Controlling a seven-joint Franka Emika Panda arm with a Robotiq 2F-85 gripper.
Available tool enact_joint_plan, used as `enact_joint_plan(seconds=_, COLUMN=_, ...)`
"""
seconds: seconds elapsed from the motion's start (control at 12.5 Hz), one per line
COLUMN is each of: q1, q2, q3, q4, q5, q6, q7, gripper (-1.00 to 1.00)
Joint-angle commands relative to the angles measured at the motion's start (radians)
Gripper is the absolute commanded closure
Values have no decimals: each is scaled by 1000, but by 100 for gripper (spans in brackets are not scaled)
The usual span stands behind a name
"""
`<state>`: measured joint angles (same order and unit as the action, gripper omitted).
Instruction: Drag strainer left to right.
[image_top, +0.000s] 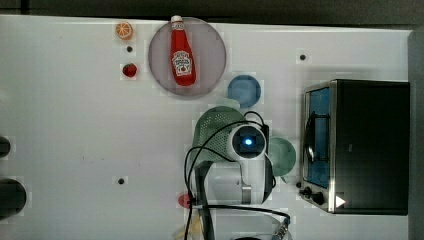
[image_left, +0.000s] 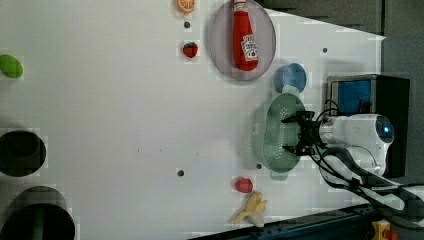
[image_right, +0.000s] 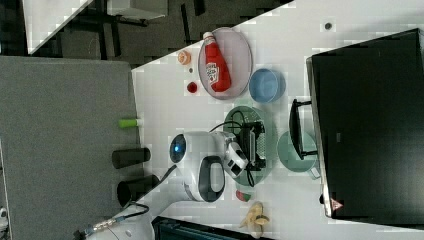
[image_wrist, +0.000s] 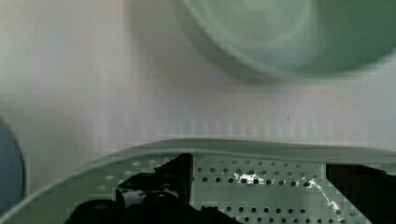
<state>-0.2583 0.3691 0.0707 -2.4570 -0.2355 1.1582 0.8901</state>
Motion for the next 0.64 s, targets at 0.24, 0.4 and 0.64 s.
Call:
enact_joint_plan(seconds=0.24, q1=13, q2=-112, q3=71, q4=16, q5=-14, q6=-68, q7=-176, gripper=-100)
enact_joint_plan(seconds=0.4, q1=13, q2=-201, q3=91, q4=32, q5=-6, q6=-175, q7=-282, gripper=-100)
enact_joint_plan(seconds=0.64, q1=14, q2=-351, q3=111, q4=126, q5=11, q6=-420, q7=-450, gripper=-100)
